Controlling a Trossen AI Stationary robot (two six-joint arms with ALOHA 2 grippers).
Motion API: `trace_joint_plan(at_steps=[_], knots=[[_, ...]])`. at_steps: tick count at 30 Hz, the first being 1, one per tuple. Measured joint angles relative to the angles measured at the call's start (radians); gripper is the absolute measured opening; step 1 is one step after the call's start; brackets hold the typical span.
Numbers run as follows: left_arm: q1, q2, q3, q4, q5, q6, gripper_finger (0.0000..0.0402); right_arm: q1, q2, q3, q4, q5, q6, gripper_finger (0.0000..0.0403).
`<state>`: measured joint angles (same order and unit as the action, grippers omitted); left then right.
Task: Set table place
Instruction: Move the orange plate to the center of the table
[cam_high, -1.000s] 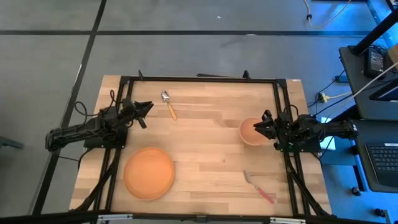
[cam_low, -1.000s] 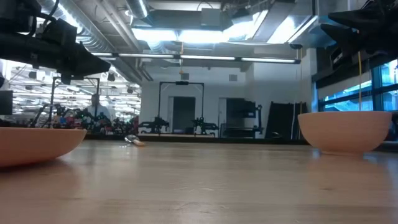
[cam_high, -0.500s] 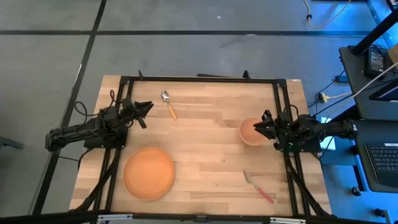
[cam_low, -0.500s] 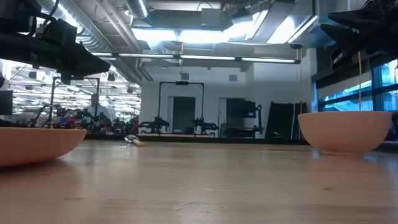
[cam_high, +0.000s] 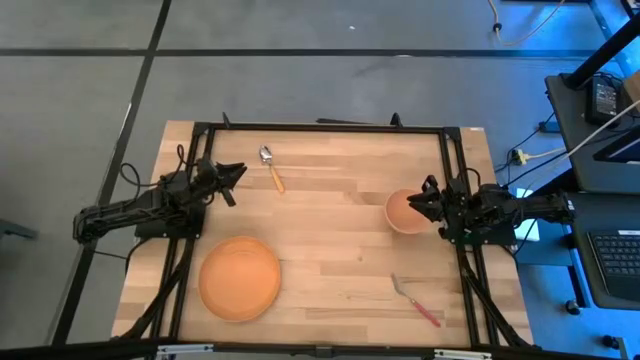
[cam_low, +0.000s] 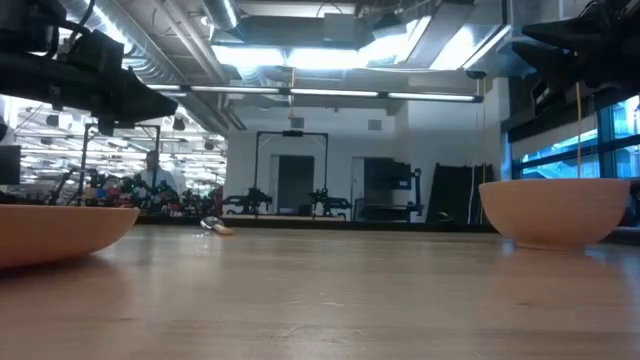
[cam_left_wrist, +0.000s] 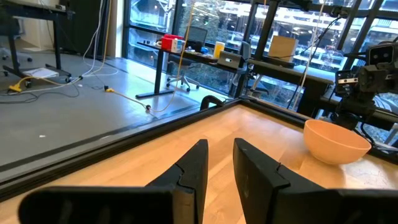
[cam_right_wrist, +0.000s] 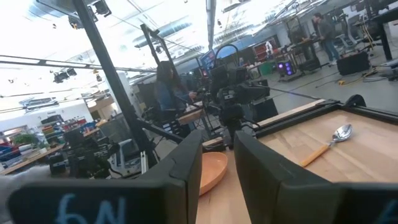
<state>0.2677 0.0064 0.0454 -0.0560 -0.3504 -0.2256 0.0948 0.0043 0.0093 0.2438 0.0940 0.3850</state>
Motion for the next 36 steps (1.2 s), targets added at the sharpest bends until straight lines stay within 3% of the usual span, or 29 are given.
trace_joint_plan(at_steps=[8,14,16,21,26,30,36], knots=[[0.000,0.000,0.000,0.000,0.000,0.000,0.0069,0.000,0.000,0.000,0.004,0.000,0.203,0.0097],[0.000,0.000,0.000,0.003,0.017,-0.094,0.0069,0.000,0.000,0.000,0.055,0.070,0.217,0.0097],[0.000,0.000,0.000,0.024,0.055,-0.151,0.0069,0.000,0.000,0.000,0.106,0.113,0.240,0.0097],[0.000,0.000,0.000,0.121,0.162,-0.247,0.0069,0.000,0.000,0.000,0.239,0.093,0.263,0.0097],[0.000,0.000,0.009,0.304,0.373,-0.292,0.0069,0.000,0.000,0.000,0.345,0.070,0.261,0.0097],[0.000,0.007,0.108,0.316,0.410,-0.397,0.0069,0.000,0.001,0.025,0.344,0.056,0.261,0.0097],[0.000,0.076,0.381,0.264,0.413,-0.316,0.0069,0.000,0.010,0.205,0.234,-0.042,0.177,0.0097]])
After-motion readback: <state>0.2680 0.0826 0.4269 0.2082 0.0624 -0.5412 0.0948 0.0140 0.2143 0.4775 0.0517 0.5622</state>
